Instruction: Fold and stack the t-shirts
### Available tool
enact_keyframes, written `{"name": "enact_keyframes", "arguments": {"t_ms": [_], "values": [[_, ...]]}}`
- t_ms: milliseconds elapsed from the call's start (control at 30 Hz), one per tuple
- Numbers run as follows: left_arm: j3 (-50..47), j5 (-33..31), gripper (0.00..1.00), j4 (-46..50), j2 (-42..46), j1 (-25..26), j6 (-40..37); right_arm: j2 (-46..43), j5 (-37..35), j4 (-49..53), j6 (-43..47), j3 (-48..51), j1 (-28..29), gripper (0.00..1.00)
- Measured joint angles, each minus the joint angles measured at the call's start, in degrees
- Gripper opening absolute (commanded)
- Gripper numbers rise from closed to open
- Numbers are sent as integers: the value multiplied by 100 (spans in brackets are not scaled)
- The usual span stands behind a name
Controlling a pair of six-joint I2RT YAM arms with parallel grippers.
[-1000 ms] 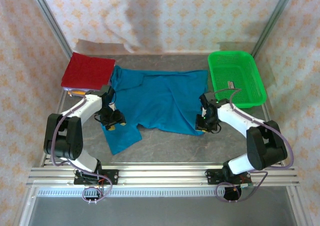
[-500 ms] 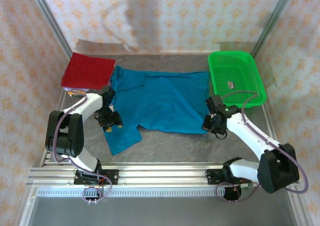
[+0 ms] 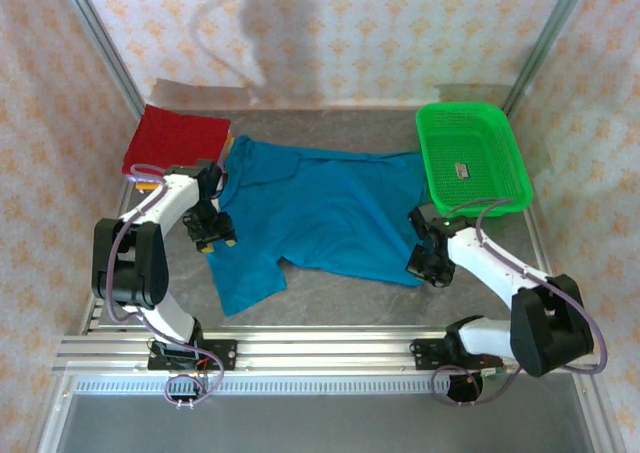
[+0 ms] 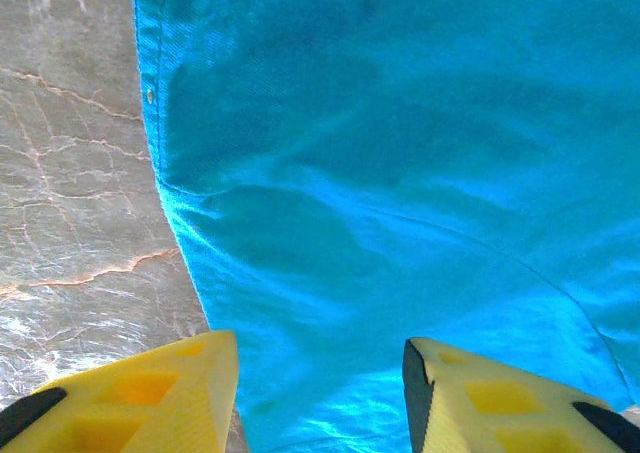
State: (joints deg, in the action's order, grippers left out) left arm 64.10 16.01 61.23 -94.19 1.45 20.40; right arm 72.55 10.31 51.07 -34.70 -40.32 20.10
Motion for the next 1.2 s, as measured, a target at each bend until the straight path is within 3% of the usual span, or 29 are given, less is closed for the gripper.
{"name": "enact_keyframes", "arguments": {"t_ms": [100,300,700,900,1000,1200], "values": [[-114,0,48,9,-63,0,0,92,61,-63,-96,101,2,17],[-190,-133,48,140,-46,-13,-52,20,151,-4,-162,157,2,33],[262,-251,47,496,-39,-870,-503,-695,284,111,-538,225,13,34],[269,72,44,323,-400,-901,-588,-658,374,-46,-577,380,11,34],[286,291,37,175,-656,-896,-625,-540,503,-223,-557,382,13,34],[483,468,37,96,-708,-852,-638,-616,575,61,-511,44,61,37]]}}
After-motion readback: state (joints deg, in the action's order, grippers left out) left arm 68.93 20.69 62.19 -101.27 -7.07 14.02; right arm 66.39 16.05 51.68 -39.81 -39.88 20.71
